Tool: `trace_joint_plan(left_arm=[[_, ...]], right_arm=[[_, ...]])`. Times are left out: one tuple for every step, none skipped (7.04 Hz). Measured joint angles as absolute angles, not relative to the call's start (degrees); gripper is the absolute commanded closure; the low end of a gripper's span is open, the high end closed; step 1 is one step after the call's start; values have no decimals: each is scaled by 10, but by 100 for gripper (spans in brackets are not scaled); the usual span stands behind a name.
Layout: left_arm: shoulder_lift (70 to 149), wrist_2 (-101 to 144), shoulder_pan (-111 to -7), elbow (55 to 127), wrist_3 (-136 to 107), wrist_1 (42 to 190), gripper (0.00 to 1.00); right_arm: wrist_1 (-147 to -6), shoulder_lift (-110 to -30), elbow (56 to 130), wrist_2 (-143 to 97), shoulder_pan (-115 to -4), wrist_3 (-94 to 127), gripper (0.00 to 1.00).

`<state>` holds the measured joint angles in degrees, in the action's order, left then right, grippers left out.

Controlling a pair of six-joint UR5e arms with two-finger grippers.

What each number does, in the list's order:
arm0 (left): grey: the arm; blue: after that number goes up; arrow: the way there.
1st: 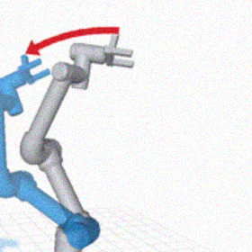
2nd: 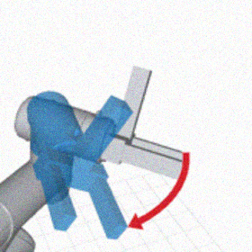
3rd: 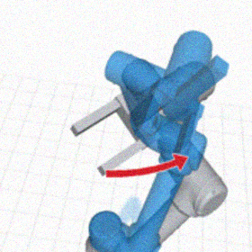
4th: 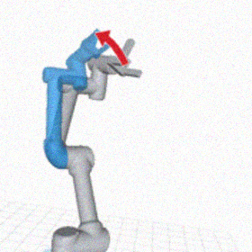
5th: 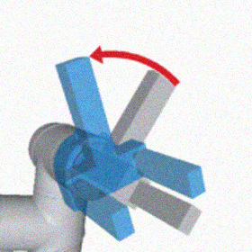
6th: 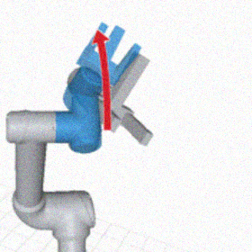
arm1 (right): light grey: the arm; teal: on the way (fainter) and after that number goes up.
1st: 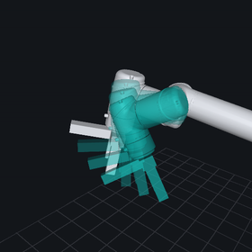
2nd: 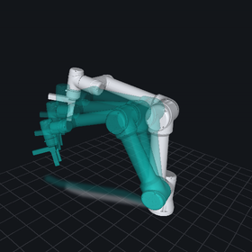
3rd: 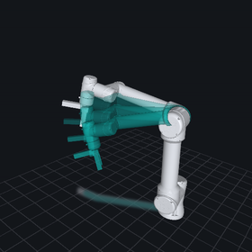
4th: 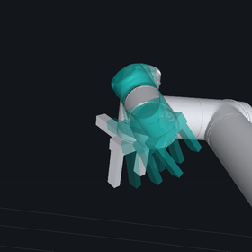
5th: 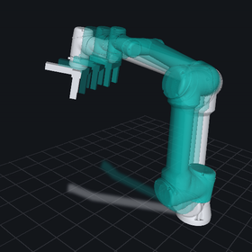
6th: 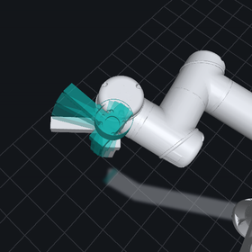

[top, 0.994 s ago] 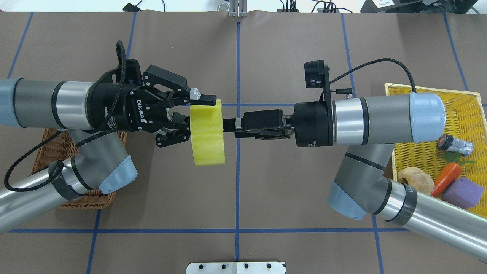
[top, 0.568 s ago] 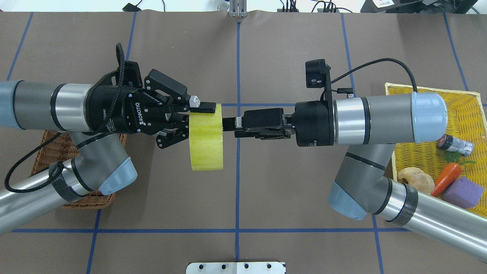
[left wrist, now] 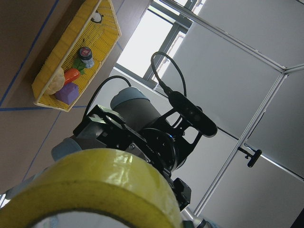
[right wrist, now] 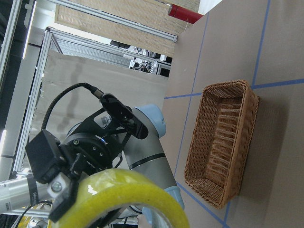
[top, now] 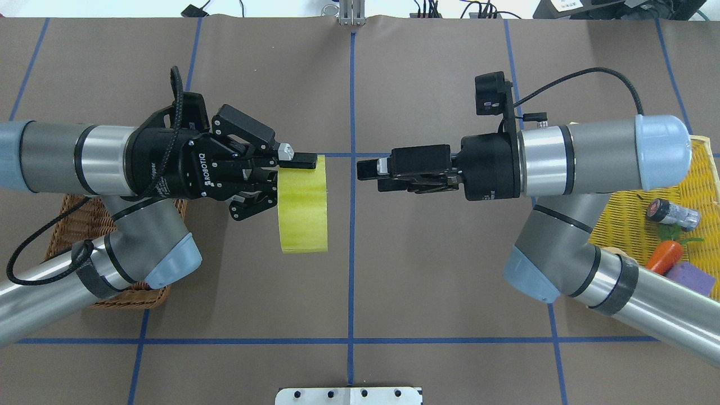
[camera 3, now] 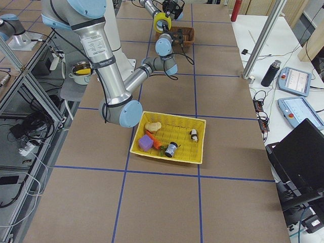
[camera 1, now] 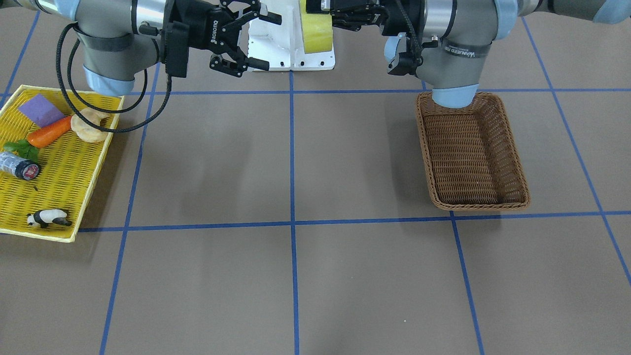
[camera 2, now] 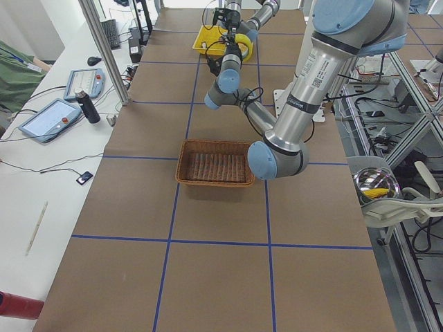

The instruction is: Move tape to another basket

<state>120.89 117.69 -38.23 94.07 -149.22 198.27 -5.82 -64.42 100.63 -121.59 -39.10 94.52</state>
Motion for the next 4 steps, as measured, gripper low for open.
trace_joint_plan(left_arm=[[1207, 1177, -382, 940, -1490, 1982, 100], [1202, 1175, -384, 940, -1485, 1981, 100], [1193, 1170, -385, 940, -1465, 1977, 100], [1182, 1159, -385, 939, -1416, 1962, 100]], right_arm=[[-63, -651, 998, -1254, -428, 934, 1], [-76, -654, 981, -1300, -474, 912, 1], [-102, -655, 966, -1341, -519, 880, 1], [-139, -660, 958, -1368, -561, 844, 1]])
